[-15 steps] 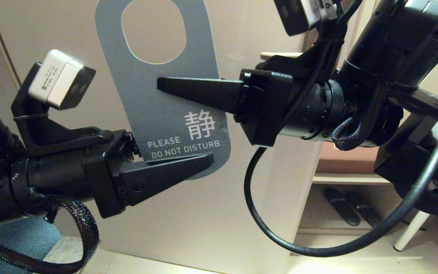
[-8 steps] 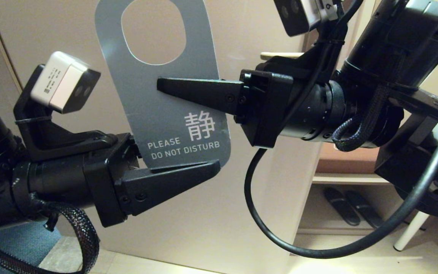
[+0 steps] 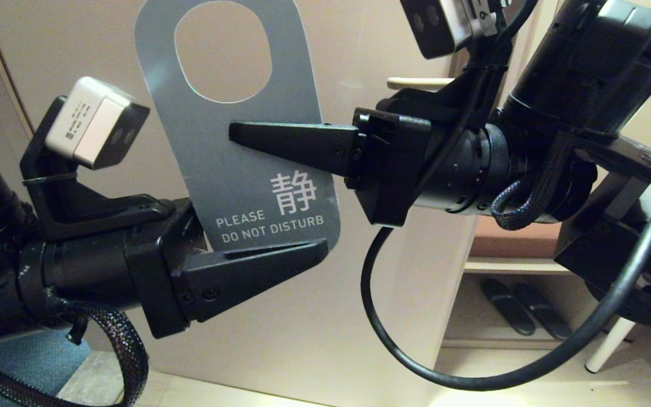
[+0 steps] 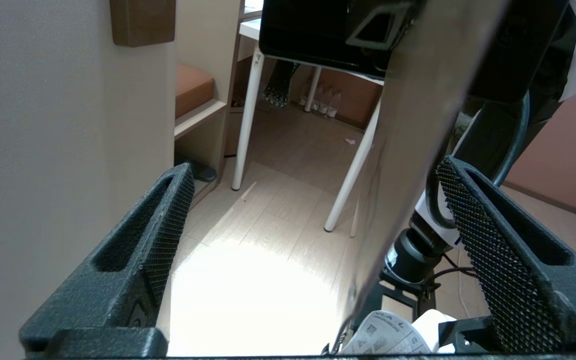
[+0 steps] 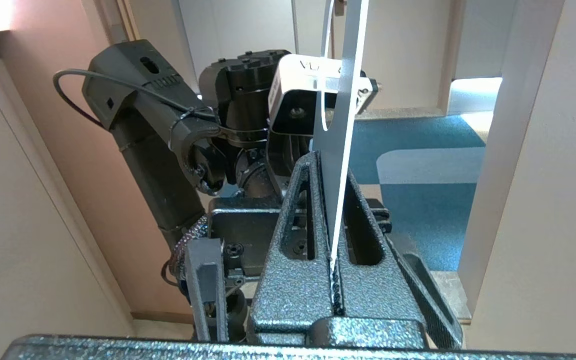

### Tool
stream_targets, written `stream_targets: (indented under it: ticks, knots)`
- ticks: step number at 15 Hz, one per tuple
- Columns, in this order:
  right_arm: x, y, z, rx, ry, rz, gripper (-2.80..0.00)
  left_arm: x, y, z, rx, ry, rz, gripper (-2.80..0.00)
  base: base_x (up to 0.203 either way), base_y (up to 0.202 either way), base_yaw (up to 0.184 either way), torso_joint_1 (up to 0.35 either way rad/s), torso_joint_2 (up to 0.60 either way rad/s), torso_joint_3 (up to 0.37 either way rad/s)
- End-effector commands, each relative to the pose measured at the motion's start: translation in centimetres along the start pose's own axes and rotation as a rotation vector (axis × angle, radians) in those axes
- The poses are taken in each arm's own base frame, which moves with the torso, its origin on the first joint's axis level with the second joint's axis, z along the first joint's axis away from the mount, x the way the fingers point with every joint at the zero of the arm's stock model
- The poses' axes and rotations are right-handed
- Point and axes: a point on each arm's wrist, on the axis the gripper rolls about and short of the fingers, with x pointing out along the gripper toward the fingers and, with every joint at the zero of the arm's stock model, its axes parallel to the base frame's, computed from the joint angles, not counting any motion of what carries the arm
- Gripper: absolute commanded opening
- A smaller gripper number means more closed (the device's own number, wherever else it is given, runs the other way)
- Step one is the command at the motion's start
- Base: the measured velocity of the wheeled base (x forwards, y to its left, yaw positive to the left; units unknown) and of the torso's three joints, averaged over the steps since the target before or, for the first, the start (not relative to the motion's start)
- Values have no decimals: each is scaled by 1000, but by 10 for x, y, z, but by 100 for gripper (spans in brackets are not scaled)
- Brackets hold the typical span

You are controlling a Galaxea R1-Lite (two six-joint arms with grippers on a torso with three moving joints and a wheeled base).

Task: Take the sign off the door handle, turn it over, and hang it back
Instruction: Hand it to the other hand

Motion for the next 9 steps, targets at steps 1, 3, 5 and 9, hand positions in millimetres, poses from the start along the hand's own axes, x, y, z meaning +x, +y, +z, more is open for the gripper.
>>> stream_targets:
  ticks: [1, 3, 5, 9]
  knots:
    - [0, 0, -1, 1, 2, 5, -280, 0, 0, 1, 2, -3, -5, -280, 0, 0, 0, 0, 0, 0]
    - [0, 0, -2, 2, 3, 3, -280, 0, 0, 0, -1, -2, -3, -280, 0, 0, 0, 0, 0, 0]
    - [0, -1, -3, 4, 5, 3, -280, 0, 0, 0, 0, -1, -3, -280, 0, 0, 0, 0, 0, 0]
    - [0, -1, -6, 10, 12, 0, -280, -1, -1, -1, -1, -1, -5, -280, 0, 0, 0, 0, 0, 0]
